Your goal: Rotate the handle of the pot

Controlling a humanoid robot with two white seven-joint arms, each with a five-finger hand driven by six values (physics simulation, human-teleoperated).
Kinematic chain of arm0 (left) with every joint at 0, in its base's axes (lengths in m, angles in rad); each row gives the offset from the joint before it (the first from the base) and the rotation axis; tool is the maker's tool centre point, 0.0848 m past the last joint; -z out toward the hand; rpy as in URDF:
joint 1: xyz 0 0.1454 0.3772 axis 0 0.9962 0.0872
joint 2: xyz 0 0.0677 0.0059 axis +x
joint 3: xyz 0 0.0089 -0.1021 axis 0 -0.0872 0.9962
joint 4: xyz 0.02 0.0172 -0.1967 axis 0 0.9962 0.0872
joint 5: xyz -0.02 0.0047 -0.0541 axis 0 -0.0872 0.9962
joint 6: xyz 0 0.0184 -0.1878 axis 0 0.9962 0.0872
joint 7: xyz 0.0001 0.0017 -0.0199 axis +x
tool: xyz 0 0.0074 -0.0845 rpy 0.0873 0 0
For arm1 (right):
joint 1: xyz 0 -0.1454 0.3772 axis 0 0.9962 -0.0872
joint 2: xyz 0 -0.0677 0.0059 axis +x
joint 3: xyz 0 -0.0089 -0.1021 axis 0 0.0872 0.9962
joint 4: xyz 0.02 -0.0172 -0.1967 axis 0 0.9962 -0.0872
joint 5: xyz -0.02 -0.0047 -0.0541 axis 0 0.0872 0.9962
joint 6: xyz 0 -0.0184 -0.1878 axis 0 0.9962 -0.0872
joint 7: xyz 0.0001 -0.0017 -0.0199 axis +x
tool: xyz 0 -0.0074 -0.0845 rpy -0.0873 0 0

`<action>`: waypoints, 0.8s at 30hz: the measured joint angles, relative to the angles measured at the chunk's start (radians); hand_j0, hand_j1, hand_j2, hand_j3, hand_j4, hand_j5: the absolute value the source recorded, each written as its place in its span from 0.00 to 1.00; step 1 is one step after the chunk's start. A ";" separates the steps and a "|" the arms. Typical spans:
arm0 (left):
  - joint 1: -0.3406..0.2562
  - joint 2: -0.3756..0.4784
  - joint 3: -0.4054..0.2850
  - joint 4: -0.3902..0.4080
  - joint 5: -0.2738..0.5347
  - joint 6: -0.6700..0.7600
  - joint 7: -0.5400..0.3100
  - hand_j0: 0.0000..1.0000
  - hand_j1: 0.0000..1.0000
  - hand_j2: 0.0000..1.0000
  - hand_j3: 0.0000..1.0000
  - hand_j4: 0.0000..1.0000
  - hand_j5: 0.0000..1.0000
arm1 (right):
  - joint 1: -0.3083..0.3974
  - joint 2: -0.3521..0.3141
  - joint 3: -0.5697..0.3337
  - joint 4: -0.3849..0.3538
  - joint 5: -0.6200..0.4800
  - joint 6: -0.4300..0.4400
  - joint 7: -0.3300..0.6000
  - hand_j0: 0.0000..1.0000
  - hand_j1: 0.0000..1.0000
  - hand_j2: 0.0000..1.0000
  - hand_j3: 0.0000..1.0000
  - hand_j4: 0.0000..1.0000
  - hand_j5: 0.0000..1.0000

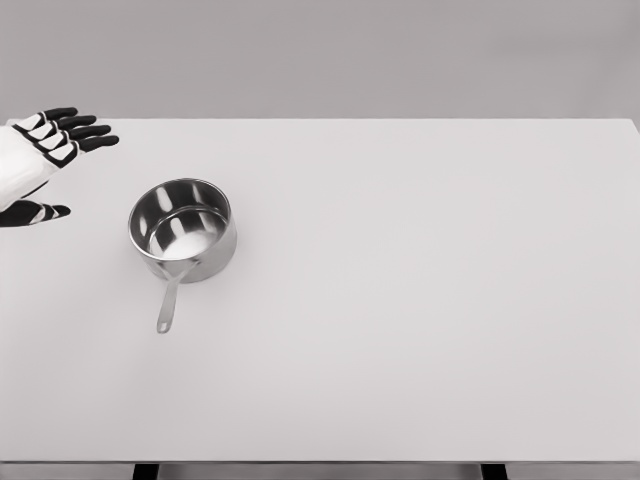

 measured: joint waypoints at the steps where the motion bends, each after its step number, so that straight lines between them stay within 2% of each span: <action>1: 0.000 0.000 0.000 0.000 0.000 0.000 0.000 1.00 1.00 1.00 1.00 1.00 1.00 | 0.000 0.000 -0.002 0.001 0.000 0.000 -0.001 1.00 1.00 1.00 1.00 1.00 1.00; 12: -0.005 -0.004 -0.002 -0.002 -0.001 0.000 0.000 1.00 1.00 1.00 1.00 1.00 1.00 | 0.000 0.000 -0.006 0.000 -0.001 0.000 -0.001 1.00 1.00 1.00 1.00 1.00 1.00; 15: -0.012 -0.021 -0.004 -0.033 -0.014 0.000 -0.001 1.00 1.00 1.00 1.00 1.00 1.00 | 0.000 0.000 -0.006 0.000 -0.002 0.000 -0.001 1.00 1.00 1.00 1.00 1.00 1.00; 17: -0.015 -0.066 -0.006 -0.068 -0.030 0.000 0.001 1.00 1.00 1.00 1.00 1.00 1.00 | 0.000 0.000 -0.006 0.000 -0.002 0.000 -0.001 1.00 1.00 1.00 1.00 1.00 1.00; 21: -0.066 -0.132 -0.079 -0.108 -0.057 0.000 0.010 1.00 1.00 1.00 1.00 1.00 1.00 | 0.000 0.000 -0.006 0.000 -0.002 0.000 0.000 1.00 1.00 1.00 1.00 1.00 1.00; 24: -0.080 -0.176 -0.140 -0.118 -0.089 0.000 0.013 1.00 1.00 1.00 1.00 1.00 1.00 | 0.000 0.000 -0.006 0.000 -0.002 0.000 0.000 1.00 1.00 1.00 1.00 1.00 1.00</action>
